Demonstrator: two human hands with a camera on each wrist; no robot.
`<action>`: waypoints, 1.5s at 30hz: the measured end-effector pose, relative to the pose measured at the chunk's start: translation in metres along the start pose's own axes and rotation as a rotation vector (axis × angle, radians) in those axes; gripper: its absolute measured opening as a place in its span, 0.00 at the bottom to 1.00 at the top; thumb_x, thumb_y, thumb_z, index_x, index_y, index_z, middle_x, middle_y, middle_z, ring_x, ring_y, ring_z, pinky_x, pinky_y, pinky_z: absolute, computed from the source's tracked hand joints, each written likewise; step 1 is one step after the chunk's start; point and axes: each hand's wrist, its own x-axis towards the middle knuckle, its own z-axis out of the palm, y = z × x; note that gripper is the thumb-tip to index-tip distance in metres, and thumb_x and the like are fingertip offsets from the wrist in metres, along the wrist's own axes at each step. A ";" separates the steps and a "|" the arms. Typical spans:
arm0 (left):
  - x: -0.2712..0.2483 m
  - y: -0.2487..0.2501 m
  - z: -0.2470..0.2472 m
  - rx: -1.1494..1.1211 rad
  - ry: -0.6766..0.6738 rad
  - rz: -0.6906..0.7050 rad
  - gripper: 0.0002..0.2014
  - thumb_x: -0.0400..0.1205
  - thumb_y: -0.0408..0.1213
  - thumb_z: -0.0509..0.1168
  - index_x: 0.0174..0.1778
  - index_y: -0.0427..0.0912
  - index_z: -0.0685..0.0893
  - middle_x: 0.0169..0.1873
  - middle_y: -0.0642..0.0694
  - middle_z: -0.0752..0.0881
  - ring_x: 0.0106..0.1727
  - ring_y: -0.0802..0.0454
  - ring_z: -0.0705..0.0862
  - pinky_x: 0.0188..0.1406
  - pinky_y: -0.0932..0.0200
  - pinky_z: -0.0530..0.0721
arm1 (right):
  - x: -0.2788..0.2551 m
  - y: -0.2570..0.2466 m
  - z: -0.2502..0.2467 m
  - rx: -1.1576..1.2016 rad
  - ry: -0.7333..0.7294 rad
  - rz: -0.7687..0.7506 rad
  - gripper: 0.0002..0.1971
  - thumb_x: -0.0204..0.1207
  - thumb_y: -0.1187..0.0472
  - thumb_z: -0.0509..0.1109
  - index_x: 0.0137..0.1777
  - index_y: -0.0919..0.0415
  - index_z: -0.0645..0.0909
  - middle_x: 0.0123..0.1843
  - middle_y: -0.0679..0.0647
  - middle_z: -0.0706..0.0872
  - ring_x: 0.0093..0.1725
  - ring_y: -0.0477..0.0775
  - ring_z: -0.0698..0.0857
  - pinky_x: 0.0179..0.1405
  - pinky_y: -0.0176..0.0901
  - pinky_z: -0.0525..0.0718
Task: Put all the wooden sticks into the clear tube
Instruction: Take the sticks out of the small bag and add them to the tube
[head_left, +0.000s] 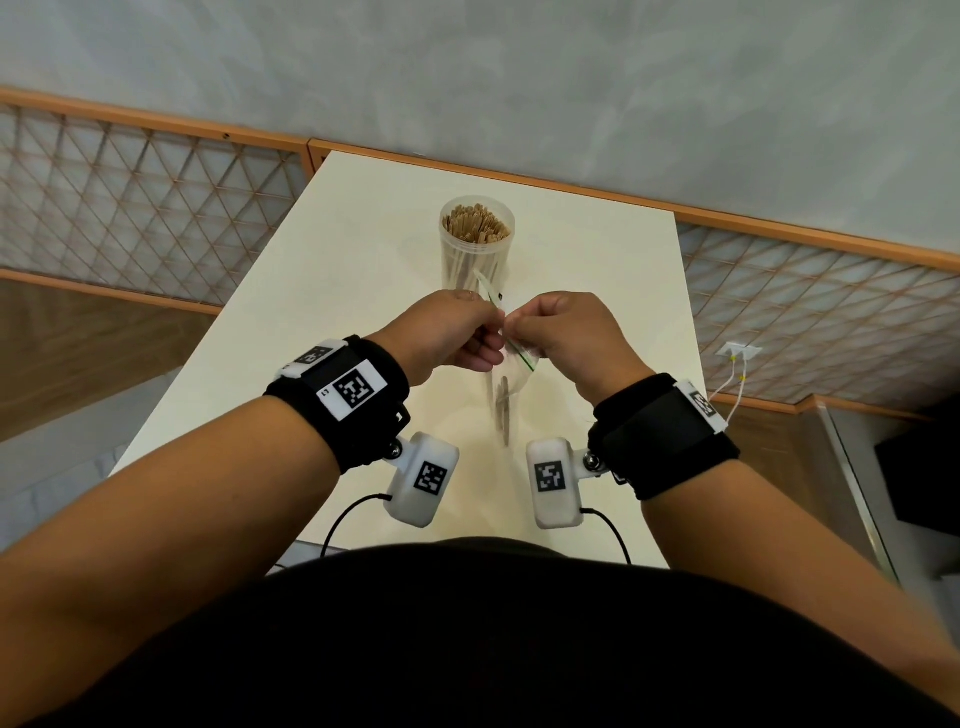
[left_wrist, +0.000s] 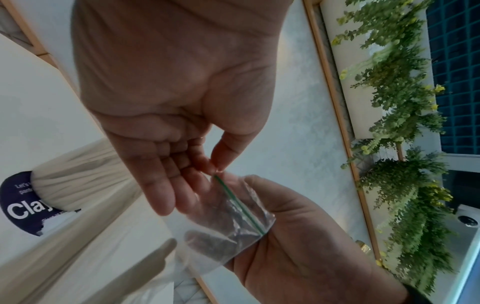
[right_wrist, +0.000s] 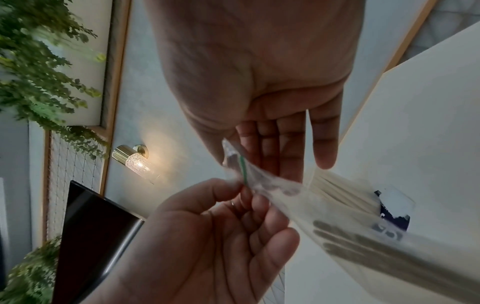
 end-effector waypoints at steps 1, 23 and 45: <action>-0.001 0.000 -0.001 -0.004 -0.006 -0.011 0.07 0.83 0.32 0.61 0.39 0.37 0.78 0.32 0.41 0.84 0.30 0.49 0.86 0.34 0.59 0.88 | 0.000 0.000 0.000 0.009 0.005 0.001 0.04 0.71 0.68 0.73 0.40 0.70 0.86 0.27 0.53 0.83 0.24 0.40 0.78 0.31 0.32 0.75; 0.001 0.003 -0.019 0.743 0.235 -0.034 0.11 0.78 0.37 0.56 0.30 0.40 0.72 0.38 0.39 0.87 0.33 0.47 0.76 0.30 0.57 0.68 | 0.031 0.016 -0.029 -0.752 0.156 0.045 0.10 0.72 0.61 0.65 0.43 0.69 0.80 0.45 0.62 0.85 0.47 0.63 0.82 0.42 0.50 0.80; 0.004 -0.005 -0.055 -0.157 -0.009 -0.033 0.11 0.86 0.41 0.57 0.44 0.42 0.81 0.48 0.40 0.90 0.51 0.42 0.88 0.50 0.47 0.85 | 0.072 -0.046 -0.013 -0.530 0.122 -0.197 0.12 0.75 0.66 0.59 0.48 0.59 0.85 0.50 0.57 0.89 0.49 0.62 0.88 0.50 0.54 0.86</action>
